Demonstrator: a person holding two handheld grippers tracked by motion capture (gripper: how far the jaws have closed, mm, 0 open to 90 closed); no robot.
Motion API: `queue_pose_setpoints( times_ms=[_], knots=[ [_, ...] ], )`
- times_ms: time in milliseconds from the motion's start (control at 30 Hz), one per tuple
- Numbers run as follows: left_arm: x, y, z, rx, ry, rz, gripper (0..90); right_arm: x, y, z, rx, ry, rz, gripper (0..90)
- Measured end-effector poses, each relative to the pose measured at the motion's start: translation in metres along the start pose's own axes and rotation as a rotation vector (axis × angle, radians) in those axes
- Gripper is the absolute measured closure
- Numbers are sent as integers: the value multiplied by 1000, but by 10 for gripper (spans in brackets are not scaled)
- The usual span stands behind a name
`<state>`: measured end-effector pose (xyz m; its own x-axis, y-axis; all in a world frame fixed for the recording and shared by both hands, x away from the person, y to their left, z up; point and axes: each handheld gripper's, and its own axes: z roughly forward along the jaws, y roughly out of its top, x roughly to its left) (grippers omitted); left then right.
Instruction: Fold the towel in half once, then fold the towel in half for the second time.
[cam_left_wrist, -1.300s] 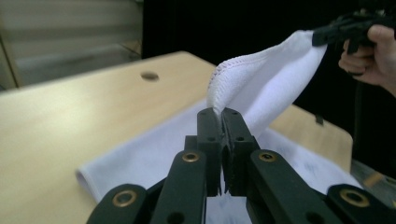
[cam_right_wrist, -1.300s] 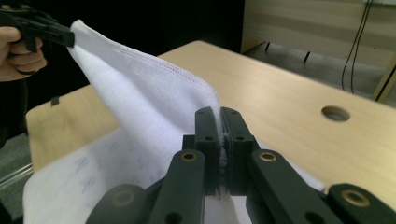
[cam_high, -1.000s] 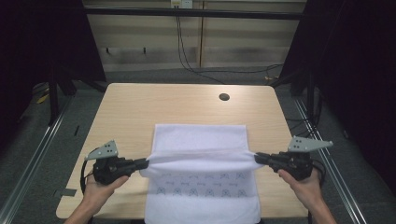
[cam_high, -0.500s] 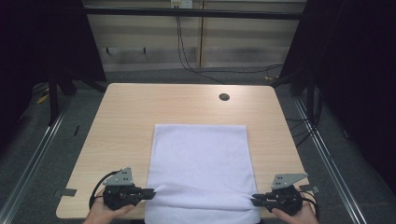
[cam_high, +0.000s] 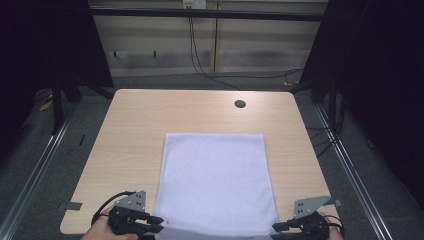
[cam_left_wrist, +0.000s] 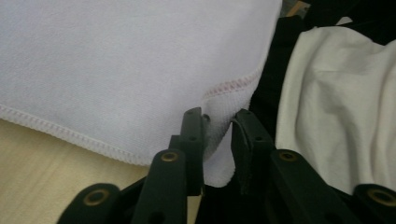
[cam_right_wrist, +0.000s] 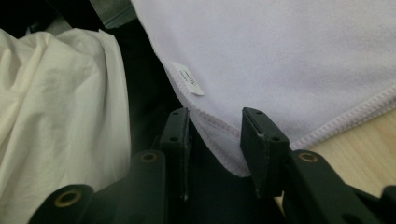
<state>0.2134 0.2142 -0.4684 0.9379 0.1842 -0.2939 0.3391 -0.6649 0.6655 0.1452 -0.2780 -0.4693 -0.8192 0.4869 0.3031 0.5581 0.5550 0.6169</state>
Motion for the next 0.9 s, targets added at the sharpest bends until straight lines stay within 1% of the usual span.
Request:
queue_pose_setpoints(
  times_ms=[33,67,100,133,167,200,233,267,300,333,367,400,467,500,533,567,600,633,667,700,733,767,800,833,867,900],
  knots=[
    [0,-1,-1,-28,-3,-8,718,2,0,-1,9,-10,-3,608],
    [1,-1,-2,-48,-13,-22,688,3,-1,-3,3,-9,-6,607],
    [3,-1,-3,-73,-13,-29,670,3,-1,-5,-17,-26,-6,599],
    [6,0,-3,-97,-8,-40,661,2,-1,-6,-49,-48,8,595],
    [10,1,-5,-120,-22,-57,640,-1,0,-8,-77,-64,13,581],
    [15,2,-6,-139,-20,-65,624,-4,2,-11,-110,-71,24,567],
    [17,3,-7,-145,4,-70,622,-9,4,-15,-154,-84,38,566],
    [22,5,-7,-156,26,-90,622,-12,5,-17,-178,-101,51,564],
    [31,7,-7,-193,37,-124,621,-16,7,-20,-213,-123,59,562],
    [36,9,-6,-209,49,-143,619,-23,11,-21,-248,-142,74,561],
    [43,11,-4,-219,75,-164,619,-27,13,-20,-255,-161,87,558],
    [50,14,-1,-221,109,-174,619,-33,17,-19,-253,-180,99,552],
    [64,20,5,-217,151,-210,613,-45,25,-12,-251,-198,113,546],
    [73,24,7,-205,171,-219,612,-50,30,-8,-245,-212,119,540],
    [77,27,8,-200,176,-223,613,-56,36,-4,-236,-232,115,537],
    [83,30,10,-200,187,-227,613,-60,39,-1,-235,-232,114,531],
    [90,33,12,-213,204,-236,612,-66,43,3,-229,-235,119,527],
    [95,34,13,-222,208,-246,610,-71,49,7,-215,-243,114,529],
    [102,36,15,-215,210,-262,604,-73,53,9,-210,-251,110,530],
    [108,39,18,-196,242,-257,595,-77,57,12,-210,-251,110,529],
    [112,41,20,-191,259,-258,589,-83,62,16,-207,-250,108,529],
    [117,43,21,-195,272,-262,583,-86,66,18,-205,-260,105,529],
    [124,46,22,-196,289,-277,567,-91,70,21,-201,-274,101,528],
    [127,48,23,-201,298,-286,547,-97,76,25,-197,-277,107,515],
    [131,50,23,-208,313,-281,546,-102,79,28,-199,-284,109,512],
    [137,55,24,-198,323,-280,545,-107,83,31,-193,-285,117,512]
  ],
)
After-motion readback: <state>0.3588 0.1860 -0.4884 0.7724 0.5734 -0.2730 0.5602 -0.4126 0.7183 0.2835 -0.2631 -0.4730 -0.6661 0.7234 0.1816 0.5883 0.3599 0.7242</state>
